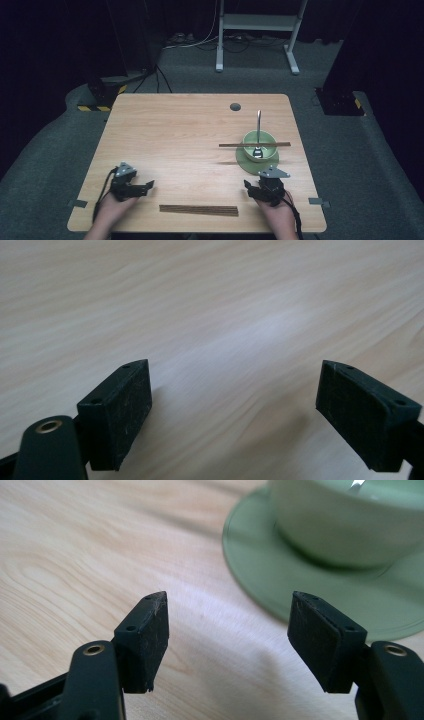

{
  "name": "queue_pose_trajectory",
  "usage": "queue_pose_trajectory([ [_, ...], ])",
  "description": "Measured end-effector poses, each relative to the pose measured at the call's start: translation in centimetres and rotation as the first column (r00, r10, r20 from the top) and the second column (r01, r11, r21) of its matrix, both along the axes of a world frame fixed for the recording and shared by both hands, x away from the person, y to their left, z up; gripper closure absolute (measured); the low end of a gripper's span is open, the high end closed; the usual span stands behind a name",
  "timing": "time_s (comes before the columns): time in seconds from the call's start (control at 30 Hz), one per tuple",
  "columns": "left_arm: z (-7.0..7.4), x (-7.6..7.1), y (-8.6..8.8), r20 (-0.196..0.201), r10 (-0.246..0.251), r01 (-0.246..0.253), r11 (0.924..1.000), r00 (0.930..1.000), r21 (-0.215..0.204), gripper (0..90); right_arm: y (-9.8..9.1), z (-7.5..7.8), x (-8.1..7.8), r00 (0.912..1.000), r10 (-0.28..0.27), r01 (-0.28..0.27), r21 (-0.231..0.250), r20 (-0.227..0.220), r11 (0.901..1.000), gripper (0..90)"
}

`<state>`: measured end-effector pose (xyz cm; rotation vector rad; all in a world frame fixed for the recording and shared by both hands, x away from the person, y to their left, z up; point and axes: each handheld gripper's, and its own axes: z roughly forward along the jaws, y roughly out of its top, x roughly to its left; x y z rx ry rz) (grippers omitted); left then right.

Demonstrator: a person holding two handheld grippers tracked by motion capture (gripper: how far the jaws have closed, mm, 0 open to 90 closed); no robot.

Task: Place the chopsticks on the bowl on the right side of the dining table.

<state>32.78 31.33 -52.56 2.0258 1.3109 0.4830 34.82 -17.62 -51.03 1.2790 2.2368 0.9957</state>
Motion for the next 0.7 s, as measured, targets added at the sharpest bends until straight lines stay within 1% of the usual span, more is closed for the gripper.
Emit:
queue_pose_trajectory([
  [0.03, -0.1, -0.5, 0.7, 0.009, 0.004, -0.004, 0.9996, 1.0, 0.029, 14.8, 0.4, -0.9, 0.3, 0.9996, 0.002, -0.002, -0.02, -0.027, 0.9998, 33.5],
  [0.07, -0.1, -0.8, 1.1, 0.015, 0.007, -0.008, 0.9993, 0.9999, 0.037, 14.8, 0.4, -0.9, 0.3, 0.9996, 0.002, -0.002, -0.02, -0.027, 0.9998, 33.5],
  [0.1, -0.3, -1.3, 1.6, 0.031, 0.005, -0.006, 0.9993, 0.9995, 0.038, 14.6, 0.5, -1.1, 0.3, 0.9994, 0.005, -0.006, -0.032, -0.034, 0.9995, 32.5],
  [0.13, -0.5, -1.6, 1.8, 0.044, 0.01, -0.011, 0.9995, 0.999, 0.029, 13.9, 0.6, -1.5, 0.2, 0.9996, 0.029, -0.028, -0.037, 0.007, 0.9989, 34.2],
  [0.17, -0.6, -1.7, 1.9, 0.052, 0.014, -0.016, 0.9996, 0.9985, 0.023, 13.9, 0.6, -1.5, 0.2, 0.9996, 0.029, -0.028, -0.037, 0.007, 0.9989, 34.2],
  [0.2, -0.6, -1.7, 1.8, 0.051, 0.005, -0.007, 0.9996, 0.9987, 0.029, 13.5, 0.6, -1.5, 0.2, 0.9999, 0.014, -0.014, -0.037, 0.007, 0.9992, 33.4],
  [0.23, -0.6, -1.6, 1.9, 0.046, -0.005, 0.004, 0.9997, 0.9989, 0.024, 11.8, 0.7, -1.5, 0.3, 1.0, 0.005, -0.005, -0.038, 0.006, 0.9993, 32.3],
  [0.27, -0.6, -1.4, 1.9, 0.046, -0.004, 0.002, 0.9997, 0.9989, 0.025, 10.5, 0.8, -1.5, 0.3, 0.9999, -0.013, 0.013, -0.039, 0.006, 0.9991, 30.9],
  [0.33, -0.6, -1.4, 1.9, 0.048, 0.003, -0.004, 0.9997, 0.9988, 0.025, 11.8, 1.0, -1.5, 0.3, 0.9989, -0.046, 0.046, -0.042, 0.004, 0.998, 28.2],
  [0.37, -0.6, -1.3, 1.9, 0.049, 0.005, -0.006, 0.9996, 0.9988, 0.027, 11.8, 1.0, -1.5, 0.3, 0.9989, -0.046, 0.046, -0.042, 0.004, 0.998, 28.2],
  [0.4, -0.6, -1.3, 1.8, 0.051, 0.001, -0.003, 0.9997, 0.9987, 0.024, 12.6, 1.1, -1.5, 0.4, 0.9982, -0.059, 0.059, -0.043, 0.001, 0.9973, 27.4],
  [0.7, -0.6, -1.4, 1.8, 0.054, -0.003, 0.001, 0.9997, 0.9985, 0.023, 14.1, 1.1, -1.5, 0.3, 0.9981, -0.062, 0.062, -0.043, 0.002, 0.9972, 27.3],
])
